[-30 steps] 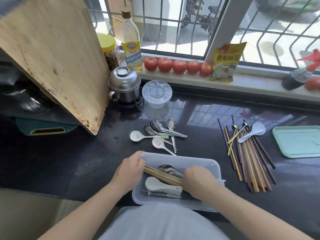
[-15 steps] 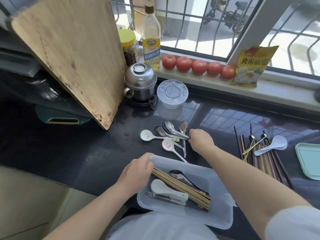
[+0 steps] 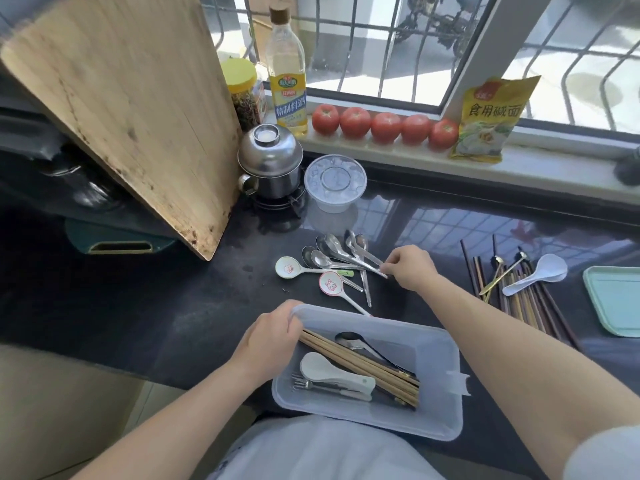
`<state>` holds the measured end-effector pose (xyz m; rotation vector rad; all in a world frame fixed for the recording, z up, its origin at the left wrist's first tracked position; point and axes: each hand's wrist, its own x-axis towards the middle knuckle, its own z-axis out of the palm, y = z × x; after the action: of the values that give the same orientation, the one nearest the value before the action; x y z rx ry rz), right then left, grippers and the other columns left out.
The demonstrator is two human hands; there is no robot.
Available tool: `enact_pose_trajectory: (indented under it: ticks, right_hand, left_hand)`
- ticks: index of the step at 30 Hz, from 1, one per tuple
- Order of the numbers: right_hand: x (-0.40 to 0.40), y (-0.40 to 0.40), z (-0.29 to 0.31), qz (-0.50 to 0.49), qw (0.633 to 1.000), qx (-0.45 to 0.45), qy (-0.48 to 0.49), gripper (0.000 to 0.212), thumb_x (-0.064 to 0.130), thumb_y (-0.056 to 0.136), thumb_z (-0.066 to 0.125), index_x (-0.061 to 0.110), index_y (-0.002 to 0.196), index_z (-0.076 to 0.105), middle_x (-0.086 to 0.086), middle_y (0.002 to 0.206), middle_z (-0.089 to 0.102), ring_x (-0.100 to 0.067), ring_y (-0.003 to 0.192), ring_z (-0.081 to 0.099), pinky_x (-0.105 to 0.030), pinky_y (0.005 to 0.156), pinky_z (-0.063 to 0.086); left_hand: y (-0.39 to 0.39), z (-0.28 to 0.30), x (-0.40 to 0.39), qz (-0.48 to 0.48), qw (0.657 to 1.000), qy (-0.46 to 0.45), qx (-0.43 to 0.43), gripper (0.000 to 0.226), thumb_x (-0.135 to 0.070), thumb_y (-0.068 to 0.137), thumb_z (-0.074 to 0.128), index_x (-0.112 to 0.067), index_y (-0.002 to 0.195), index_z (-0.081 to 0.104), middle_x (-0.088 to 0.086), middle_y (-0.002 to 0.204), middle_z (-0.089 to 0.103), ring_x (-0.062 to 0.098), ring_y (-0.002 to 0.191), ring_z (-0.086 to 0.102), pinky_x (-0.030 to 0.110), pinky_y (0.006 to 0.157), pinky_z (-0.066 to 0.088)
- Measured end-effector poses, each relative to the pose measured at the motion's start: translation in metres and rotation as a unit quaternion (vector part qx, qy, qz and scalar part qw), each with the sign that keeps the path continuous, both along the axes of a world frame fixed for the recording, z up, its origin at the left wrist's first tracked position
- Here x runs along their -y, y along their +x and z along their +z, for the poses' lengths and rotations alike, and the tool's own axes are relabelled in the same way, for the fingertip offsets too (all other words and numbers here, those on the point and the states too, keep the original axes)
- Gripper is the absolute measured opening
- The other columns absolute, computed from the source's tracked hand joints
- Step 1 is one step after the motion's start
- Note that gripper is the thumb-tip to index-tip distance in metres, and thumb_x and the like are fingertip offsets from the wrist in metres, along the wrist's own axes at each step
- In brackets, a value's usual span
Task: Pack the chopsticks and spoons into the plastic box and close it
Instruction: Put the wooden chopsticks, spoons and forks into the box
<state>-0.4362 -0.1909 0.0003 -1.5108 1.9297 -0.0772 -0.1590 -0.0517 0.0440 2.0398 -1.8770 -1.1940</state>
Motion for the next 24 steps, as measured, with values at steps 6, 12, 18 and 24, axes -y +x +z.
enact_pose_trajectory:
  ticks: [6, 12, 18, 24]
  right_hand:
    - [-0.049, 0.001, 0.081, -0.005, 0.977, 0.194, -0.089, 0.012, 0.015, 0.093, 0.067, 0.007, 0.085, 0.064, 0.004, 0.089, 0.072, -0.02, 0.077, 0.071, -0.034, 0.071, 0.058]
    - [-0.156, -0.011, 0.124, 0.111, 0.952, 0.275, 0.08, 0.025, -0.01, 0.082, 0.067, 0.008, 0.07, 0.055, -0.009, 0.083, 0.071, -0.019, 0.061, 0.067, -0.032, 0.063, 0.055]
    - [-0.179, 0.004, 0.055, 0.091, 0.992, 0.027, 0.081, 0.025, -0.003, 0.082, 0.047, 0.02, 0.073, 0.052, -0.001, 0.072, 0.057, -0.024, 0.068, 0.056, -0.043, 0.064, 0.053]
    - [-0.186, 0.023, 0.034, 0.011, 0.997, -0.056, 0.059, 0.017, -0.001, 0.089, 0.044, 0.015, 0.087, 0.051, 0.0, 0.084, 0.056, -0.019, 0.073, 0.052, -0.032, 0.059, 0.043]
  left_hand:
    - [0.001, -0.004, -0.001, 0.024, 1.0, -0.002, -0.013, 0.029, -0.024, 0.102, 0.034, -0.037, 0.111, 0.059, 0.0, 0.076, 0.066, 0.02, 0.066, 0.057, 0.037, 0.062, 0.047]
    - [0.003, -0.01, -0.001, 0.035, 0.999, -0.001, -0.041, 0.029, -0.028, 0.098, 0.036, -0.041, 0.106, 0.061, -0.005, 0.08, 0.069, 0.018, 0.072, 0.061, 0.038, 0.07, 0.052]
    - [0.004, -0.009, -0.001, 0.025, 0.999, -0.014, -0.039, 0.026, -0.027, 0.099, 0.036, -0.037, 0.102, 0.06, -0.005, 0.083, 0.069, 0.02, 0.079, 0.064, 0.041, 0.076, 0.055]
    - [0.003, -0.007, -0.002, 0.026, 0.999, -0.014, -0.038, 0.028, -0.029, 0.098, 0.035, -0.037, 0.104, 0.061, -0.006, 0.087, 0.07, 0.019, 0.082, 0.065, 0.042, 0.08, 0.057]
